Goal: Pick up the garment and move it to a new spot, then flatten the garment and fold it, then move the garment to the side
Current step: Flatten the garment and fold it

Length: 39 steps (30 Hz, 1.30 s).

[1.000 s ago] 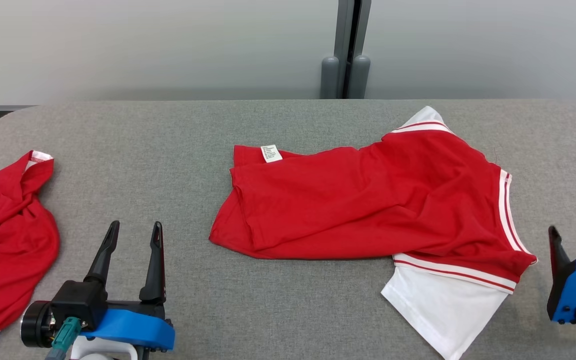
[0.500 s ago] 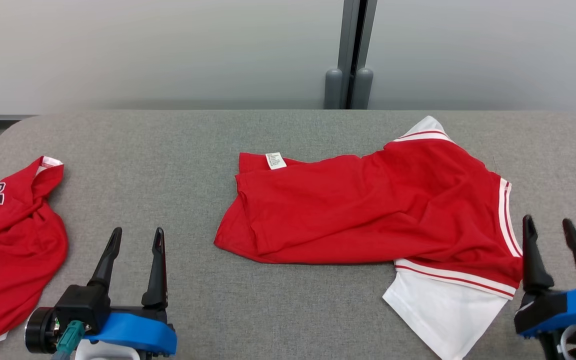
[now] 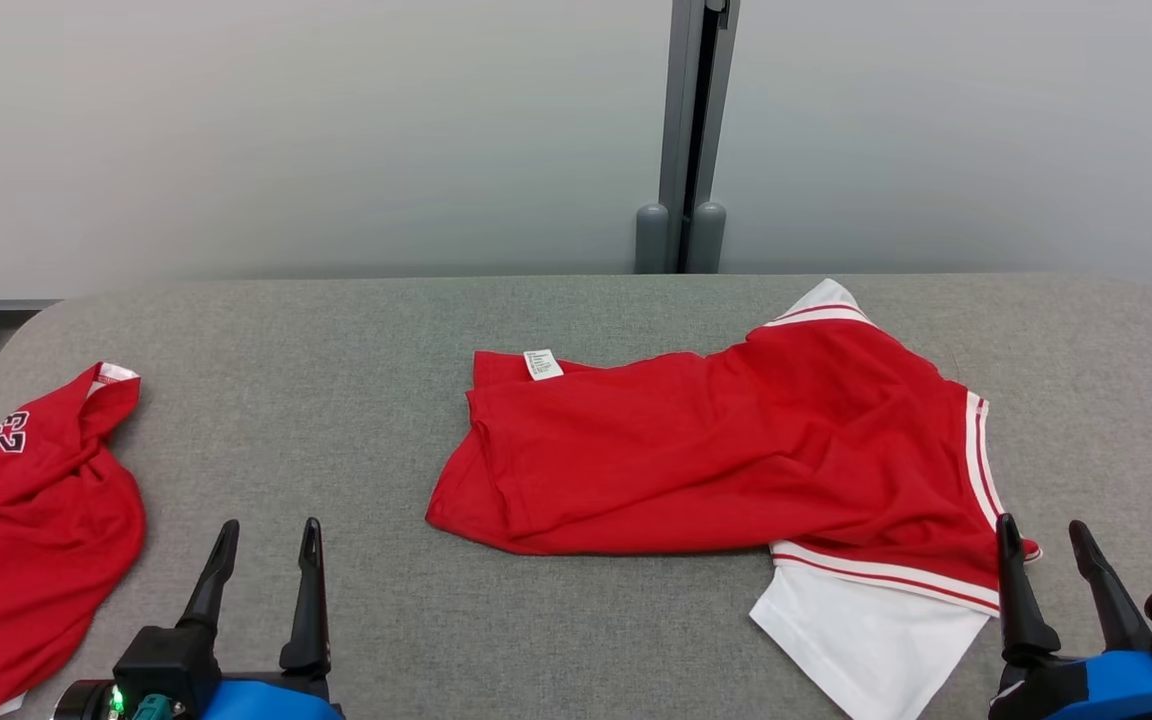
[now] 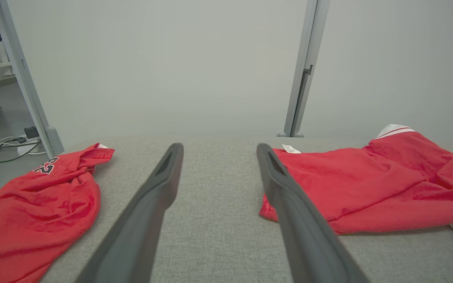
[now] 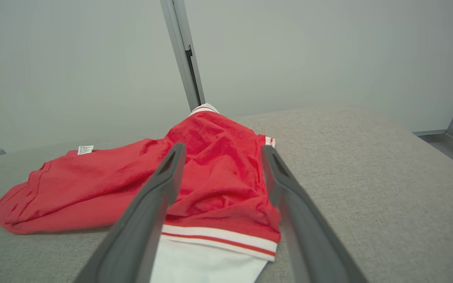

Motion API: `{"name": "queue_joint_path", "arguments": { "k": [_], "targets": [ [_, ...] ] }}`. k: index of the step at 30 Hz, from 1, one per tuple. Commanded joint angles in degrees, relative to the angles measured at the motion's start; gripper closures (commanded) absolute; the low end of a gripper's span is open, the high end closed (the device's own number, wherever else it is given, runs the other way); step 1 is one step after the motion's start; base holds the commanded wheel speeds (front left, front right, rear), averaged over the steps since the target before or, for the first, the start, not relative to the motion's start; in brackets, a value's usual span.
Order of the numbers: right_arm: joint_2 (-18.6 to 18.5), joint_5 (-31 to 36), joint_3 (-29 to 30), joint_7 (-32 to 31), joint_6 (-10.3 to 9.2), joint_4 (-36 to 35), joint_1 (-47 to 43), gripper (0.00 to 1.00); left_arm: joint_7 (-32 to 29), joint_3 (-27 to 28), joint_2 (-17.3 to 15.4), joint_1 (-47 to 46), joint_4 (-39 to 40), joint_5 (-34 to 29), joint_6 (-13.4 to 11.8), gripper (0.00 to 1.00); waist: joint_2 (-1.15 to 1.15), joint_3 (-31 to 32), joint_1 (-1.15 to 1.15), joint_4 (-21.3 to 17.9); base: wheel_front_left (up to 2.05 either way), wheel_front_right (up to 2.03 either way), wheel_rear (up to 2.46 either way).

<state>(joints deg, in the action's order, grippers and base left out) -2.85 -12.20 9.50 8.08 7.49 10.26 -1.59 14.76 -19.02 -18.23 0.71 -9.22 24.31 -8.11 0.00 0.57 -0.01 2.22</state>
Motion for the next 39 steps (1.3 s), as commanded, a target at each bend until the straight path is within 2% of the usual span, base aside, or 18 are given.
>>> {"name": "queue_joint_path", "arguments": {
  "k": [1, 15, 19, 21, 22, 24, 26, 29, 34, 39],
  "targets": [
    [-0.1, -0.1, -0.1, -0.1, 0.01, 0.1, -0.7, 0.0, 0.3, 0.3, 0.0, 0.5, 0.2, 0.2, -0.3, 0.0, 0.0, 0.2, 0.01, -0.1, 0.0, 0.0, 0.0],
    [-0.1, -0.2, 0.9, -2.4, 0.02, 0.9, -0.5, 0.0, 0.2, 0.4, -0.4, 1.2, 1.2, 0.4, -0.9, 0.0, 0.0, 0.0, 0.01, 0.0, 0.0, 0.0, 0.0],
    [-0.1, 2.7, 1.0, -9.4, 0.02, 2.7, 1.9, 0.0, -0.1, 0.2, -0.5, 0.8, 1.8, 0.4, -1.0, 0.0, 0.0, -0.6, 0.01, 0.1, 0.0, 0.0, 0.0],
    [-0.1, 6.7, 1.6, -14.9, 0.02, 3.1, 3.8, 0.0, -0.3, 0.1, -0.6, 0.4, 2.1, 0.3, -1.1, 0.0, 0.0, -1.2, 0.01, 0.1, 0.0, 0.0, 0.0],
    [-0.1, 6.7, 1.6, -14.9, 0.02, 3.1, 3.8, 0.0, -0.3, 0.1, -0.6, 0.4, 2.1, 0.3, -1.1, 0.0, 0.0, -1.2, 0.01, 0.1, 0.0, 0.0, 0.0],
    [-0.1, 10.7, 1.4, -19.8, 0.02, 3.0, 6.2, 0.0, -0.3, 0.0, -0.7, 0.0, 2.4, 0.1, -1.1, 0.0, 0.0, -1.8, 0.01, 0.3, 0.0, 0.0, 0.0],
    [-0.2, 15.0, -0.5, -24.5, 0.02, 2.9, 8.5, 0.0, -0.4, -0.2, -0.7, -0.4, 2.7, 0.0, -1.1, 0.0, 0.0, -2.4, 0.01, 0.5, 0.0, 0.0, 0.0],
    [-2.3, 17.8, -3.9, -29.7, 0.0, 4.1, 12.7, 0.0, -0.5, -0.4, -0.8, -1.1, 2.9, -0.1, -1.0, 0.0, 0.0, -3.5, 0.01, 1.1, 0.0, 0.0, 0.0],
    [-6.4, 17.8, -8.7, -35.5, 0.01, 9.6, 18.9, 0.0, -0.6, -1.1, -0.4, -2.5, 3.0, -0.2, -0.5, 0.0, 0.0, -5.5, 0.01, 2.6, 0.0, 0.0, 0.0],
    [-9.3, 15.9, -9.5, -37.8, 0.01, 16.7, 23.2, 0.0, -0.6, -1.5, -0.2, -4.0, 2.9, -0.4, -0.1, 0.0, 0.0, -8.0, 0.01, 4.9, 0.0, 0.0, 0.0]
  ]
}}
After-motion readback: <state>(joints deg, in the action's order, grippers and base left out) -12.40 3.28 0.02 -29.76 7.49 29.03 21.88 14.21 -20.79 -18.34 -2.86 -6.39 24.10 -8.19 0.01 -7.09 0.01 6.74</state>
